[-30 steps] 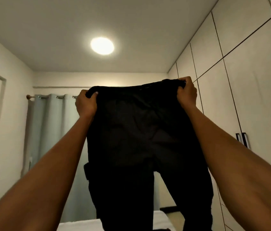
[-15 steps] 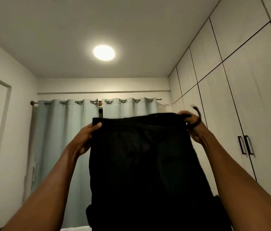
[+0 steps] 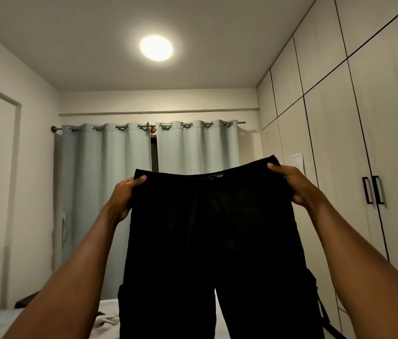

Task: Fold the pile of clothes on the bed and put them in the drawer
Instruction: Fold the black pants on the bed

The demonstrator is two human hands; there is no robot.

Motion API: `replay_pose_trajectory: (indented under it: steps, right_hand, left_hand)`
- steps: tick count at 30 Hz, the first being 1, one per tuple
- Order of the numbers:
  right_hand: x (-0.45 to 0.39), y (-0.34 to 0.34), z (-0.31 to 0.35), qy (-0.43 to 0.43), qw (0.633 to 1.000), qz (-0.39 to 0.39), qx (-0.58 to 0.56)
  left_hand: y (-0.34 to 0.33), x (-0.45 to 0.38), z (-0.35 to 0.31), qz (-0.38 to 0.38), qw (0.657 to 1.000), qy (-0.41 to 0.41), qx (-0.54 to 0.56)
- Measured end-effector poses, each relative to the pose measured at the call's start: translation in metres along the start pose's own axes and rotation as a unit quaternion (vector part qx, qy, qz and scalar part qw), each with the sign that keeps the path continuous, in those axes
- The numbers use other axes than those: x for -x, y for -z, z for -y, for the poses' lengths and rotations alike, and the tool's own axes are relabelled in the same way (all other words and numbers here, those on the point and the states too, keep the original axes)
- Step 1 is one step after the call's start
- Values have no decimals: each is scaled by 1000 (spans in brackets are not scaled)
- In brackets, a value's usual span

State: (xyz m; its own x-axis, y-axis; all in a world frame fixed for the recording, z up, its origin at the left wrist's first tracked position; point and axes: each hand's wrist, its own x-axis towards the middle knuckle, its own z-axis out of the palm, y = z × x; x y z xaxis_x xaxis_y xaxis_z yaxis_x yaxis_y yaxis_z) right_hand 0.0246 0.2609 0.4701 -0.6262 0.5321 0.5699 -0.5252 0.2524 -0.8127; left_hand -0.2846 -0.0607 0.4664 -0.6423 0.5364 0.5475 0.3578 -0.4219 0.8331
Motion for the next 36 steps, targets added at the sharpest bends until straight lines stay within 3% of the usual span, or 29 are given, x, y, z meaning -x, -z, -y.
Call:
replay_pose_trajectory:
  steps: [3,6,8,10,13,15,21,28,30,32,34,36]
  right_hand:
    - [-1,1,-7,-34,994,4,-99]
    - [-10,-2,-19,-41,991,-11,-126]
    - [-19,-10,-32,-45,995,-32,-86]
    - [-36,-18,-51,-42,992,-120,0]
    - [-57,-41,-83,-37,952,-280,116]
    - [-56,-66,-101,-28,939,-301,165]
    - [-26,-134,-144,66,957,-193,207]
    - [3,-153,-181,54,988,-71,129]
    - [5,-147,-188,57,985,-73,147]
    - [4,-139,-188,65,982,-120,130]
    - [2,-131,-179,48,989,-135,47]
    - [0,-120,-162,18,993,-102,-53]
  left_hand:
    - [7,1,-1,49,994,59,84]
    - [2,-2,6,36,987,77,136]
    - [-3,-2,12,30,989,84,118]
    - [-9,-6,21,-5,994,87,64]
    - [-31,-20,40,-128,986,103,-9]
    - [-55,-23,48,-137,985,103,-24]
    - [-119,-7,69,25,992,116,-45]
    - [-142,24,104,80,992,92,11]
    - [-137,28,113,116,989,88,15]
    - [-124,27,128,94,995,28,-16]
    - [-102,23,144,-20,998,-32,-60]
    - [-78,19,156,-66,992,2,-103]
